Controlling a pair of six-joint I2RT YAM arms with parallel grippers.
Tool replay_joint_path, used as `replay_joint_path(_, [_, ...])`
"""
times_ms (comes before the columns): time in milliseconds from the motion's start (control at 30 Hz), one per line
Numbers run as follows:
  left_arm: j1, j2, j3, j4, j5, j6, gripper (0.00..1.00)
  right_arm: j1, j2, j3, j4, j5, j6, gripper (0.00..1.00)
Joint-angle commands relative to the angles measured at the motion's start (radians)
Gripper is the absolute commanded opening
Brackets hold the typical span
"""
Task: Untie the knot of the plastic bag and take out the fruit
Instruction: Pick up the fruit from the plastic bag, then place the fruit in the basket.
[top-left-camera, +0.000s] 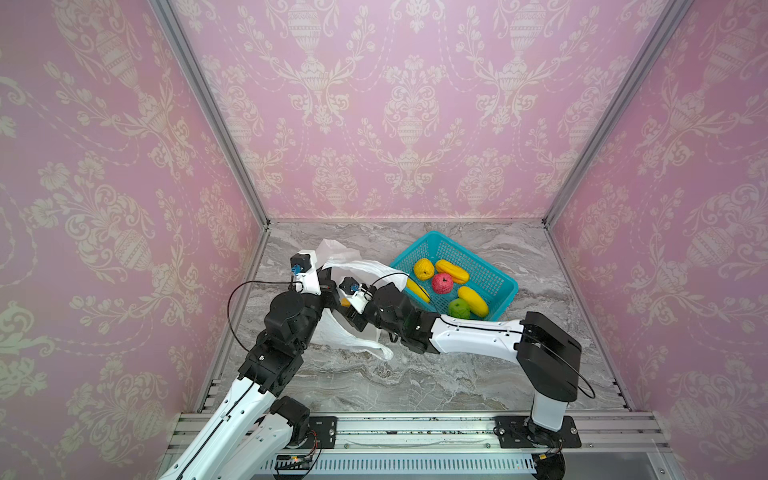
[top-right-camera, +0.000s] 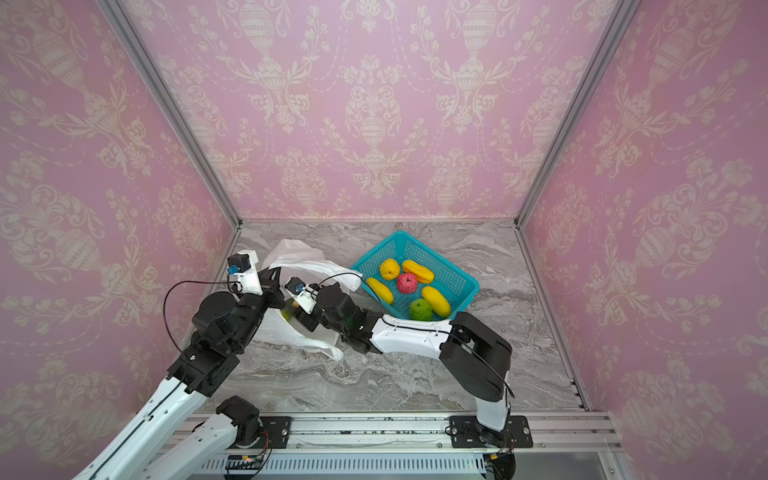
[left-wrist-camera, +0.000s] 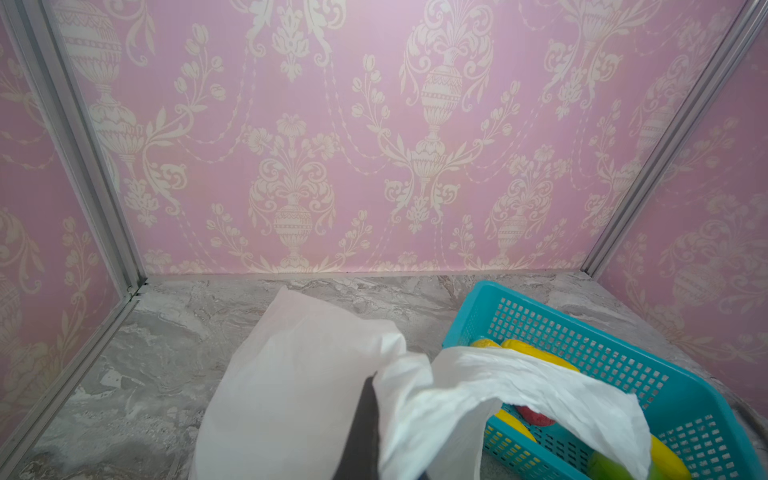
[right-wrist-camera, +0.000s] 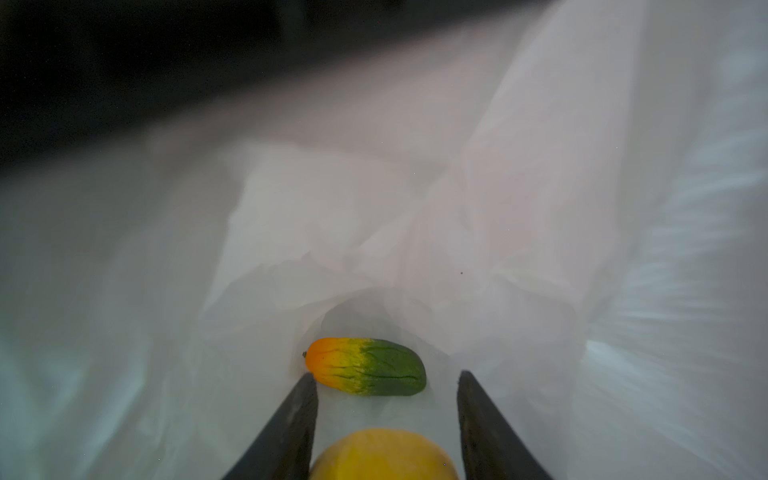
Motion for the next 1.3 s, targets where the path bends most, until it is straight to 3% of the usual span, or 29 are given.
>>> replay_joint_path(0, [0.006,-0.014,-0.016,-0.023,-0.050,0.007,0.00,-0.005,-0.101,-0.068,0.043,0.058,0.052,0.17])
replay_joint_path(333, [0.009,0.008,-0.021,-0.012,-0.054,0.009,0.00,-0.073,-0.207,-0.169,0.021,0.024,0.136,0.13])
replay_joint_path(567, [0.012,0.022,-0.016,-0.018,-0.048,0.008,0.00,-0.116,-0.460,-0.304,-0.028,0.006,0.188,0.14])
replay_joint_path(700, [0.014,0.035,-0.011,-0.018,-0.015,0.007,0.00,-0.198,-0.645,-0.420,-0.106,0.153,0.224,0.15])
replay_joint_path(800, [0.014,0.062,0.004,-0.023,0.031,0.008,0.00,-0.320,-0.703,-0.462,-0.199,0.237,0.292,0.17])
replay_joint_path(1000, [0.013,0.105,0.019,-0.009,0.137,0.013,0.00,-0.555,-0.528,-0.429,-0.309,0.201,0.436,0.16])
replay_joint_path(1267, [0.012,0.139,0.029,0.023,0.279,0.006,0.00,-0.591,-0.231,-0.343,-0.275,0.114,0.542,0.23])
